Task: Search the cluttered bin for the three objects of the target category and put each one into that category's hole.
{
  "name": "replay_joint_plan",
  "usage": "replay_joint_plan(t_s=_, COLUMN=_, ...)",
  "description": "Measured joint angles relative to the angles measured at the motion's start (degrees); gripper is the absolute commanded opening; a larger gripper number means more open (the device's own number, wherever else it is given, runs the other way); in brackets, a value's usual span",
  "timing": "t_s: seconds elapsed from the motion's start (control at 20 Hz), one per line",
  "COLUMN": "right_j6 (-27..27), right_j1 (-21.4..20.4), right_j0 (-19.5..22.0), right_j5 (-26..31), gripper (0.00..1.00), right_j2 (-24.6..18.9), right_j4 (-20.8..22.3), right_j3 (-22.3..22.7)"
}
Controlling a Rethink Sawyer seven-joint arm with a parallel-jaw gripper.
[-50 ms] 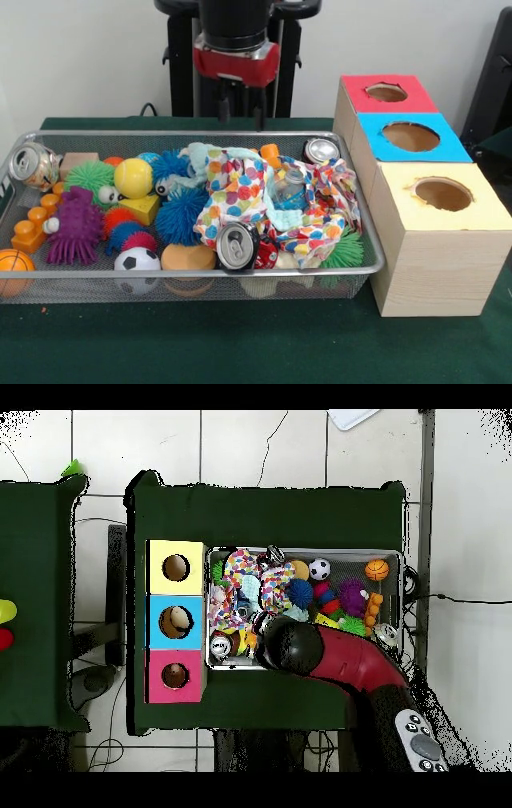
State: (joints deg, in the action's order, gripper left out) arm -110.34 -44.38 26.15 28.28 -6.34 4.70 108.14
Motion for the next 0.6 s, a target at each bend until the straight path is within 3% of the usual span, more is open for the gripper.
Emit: replay_joint_plan(t_s=0.6, right_j6=0.0, right_j1=3.4, right_j0=3.7, right_j5=0.0, gripper=1.00, right_j2=-0.7, right_j4=0.0, right_j3=-6.0)
